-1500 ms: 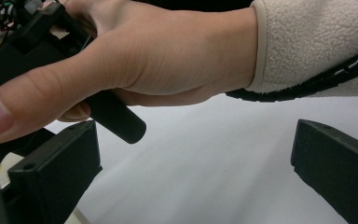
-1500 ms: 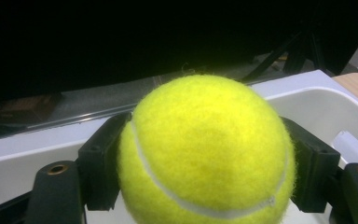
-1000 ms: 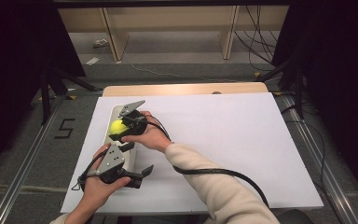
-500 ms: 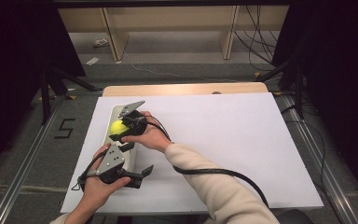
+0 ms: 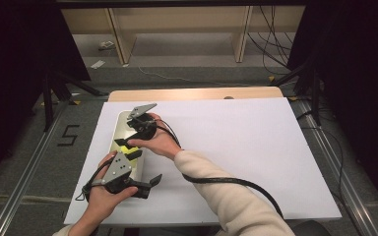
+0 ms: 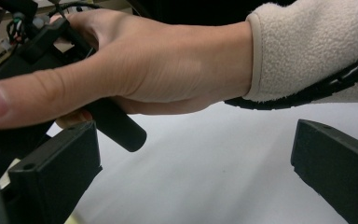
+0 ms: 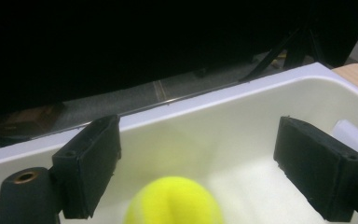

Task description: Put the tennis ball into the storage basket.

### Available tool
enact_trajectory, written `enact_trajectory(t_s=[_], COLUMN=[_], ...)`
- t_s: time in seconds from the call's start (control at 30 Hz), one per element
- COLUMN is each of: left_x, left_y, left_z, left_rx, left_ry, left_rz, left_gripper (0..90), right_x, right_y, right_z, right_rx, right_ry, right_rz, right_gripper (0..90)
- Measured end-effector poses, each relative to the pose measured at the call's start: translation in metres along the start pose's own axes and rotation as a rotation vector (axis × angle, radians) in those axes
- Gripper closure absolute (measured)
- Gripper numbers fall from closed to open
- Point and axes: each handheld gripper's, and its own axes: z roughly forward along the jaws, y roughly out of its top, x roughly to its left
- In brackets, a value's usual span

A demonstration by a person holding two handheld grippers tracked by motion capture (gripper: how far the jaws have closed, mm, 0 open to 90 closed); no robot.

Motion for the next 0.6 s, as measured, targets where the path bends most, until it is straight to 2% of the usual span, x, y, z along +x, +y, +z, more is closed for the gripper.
enact_trajectory(t_s=[0.27,0.6], left_x=[0.000,0.000], left_y=[0.000,0.000], left_z=[0.000,0.000], left_rx=[0.000,0.001], left_ry=[0.001,0.003], left_rz=[0.000,0.000], left_gripper=[0.8,0.8], right_x=[-0.002,-0.008], right_y=[0.004,-0.003], right_z=[-0.010,-0.039], right_rx=[-0.027,-0.057], right_ry=[-0.011,-0.043], right_rz=[-0.006,-0.006], right_gripper=[15.5,15.4])
